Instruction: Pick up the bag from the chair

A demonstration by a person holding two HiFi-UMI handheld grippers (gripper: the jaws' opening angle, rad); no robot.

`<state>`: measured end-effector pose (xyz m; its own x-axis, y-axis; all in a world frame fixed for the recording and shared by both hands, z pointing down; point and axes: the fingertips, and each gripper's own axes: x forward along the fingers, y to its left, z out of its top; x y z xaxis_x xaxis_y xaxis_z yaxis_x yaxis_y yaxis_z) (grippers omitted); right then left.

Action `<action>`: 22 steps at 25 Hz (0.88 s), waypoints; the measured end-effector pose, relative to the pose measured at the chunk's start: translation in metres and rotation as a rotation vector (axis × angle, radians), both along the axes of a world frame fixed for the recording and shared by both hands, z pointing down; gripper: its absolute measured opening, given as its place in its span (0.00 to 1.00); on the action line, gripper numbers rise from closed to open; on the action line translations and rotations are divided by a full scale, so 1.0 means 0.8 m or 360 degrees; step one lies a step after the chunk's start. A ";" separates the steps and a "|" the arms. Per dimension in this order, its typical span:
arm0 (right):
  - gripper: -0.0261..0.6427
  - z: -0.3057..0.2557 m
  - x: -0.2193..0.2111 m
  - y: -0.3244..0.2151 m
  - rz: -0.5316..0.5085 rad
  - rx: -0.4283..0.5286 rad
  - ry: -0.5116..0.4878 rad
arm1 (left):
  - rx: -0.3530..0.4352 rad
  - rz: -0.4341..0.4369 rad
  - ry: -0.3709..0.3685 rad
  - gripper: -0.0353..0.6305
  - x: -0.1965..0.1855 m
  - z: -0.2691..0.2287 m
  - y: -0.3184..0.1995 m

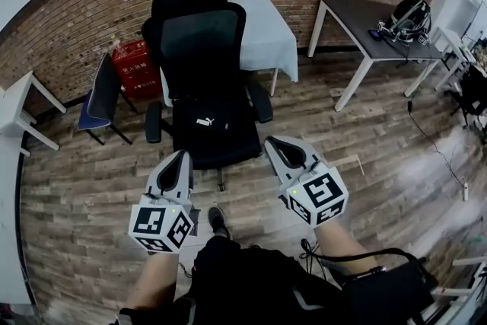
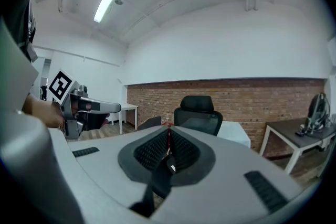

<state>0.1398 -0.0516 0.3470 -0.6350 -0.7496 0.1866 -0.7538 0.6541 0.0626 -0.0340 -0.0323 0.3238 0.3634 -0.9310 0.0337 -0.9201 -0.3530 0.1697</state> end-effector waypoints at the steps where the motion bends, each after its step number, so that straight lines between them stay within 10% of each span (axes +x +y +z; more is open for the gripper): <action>1: 0.07 0.000 -0.006 -0.008 -0.0002 -0.0001 0.0005 | -0.0006 0.0008 0.0005 0.07 -0.004 0.002 -0.010; 22: 0.07 0.009 -0.115 -0.187 0.0109 -0.0120 0.0121 | -0.0087 0.0152 0.0034 0.07 -0.115 0.025 -0.194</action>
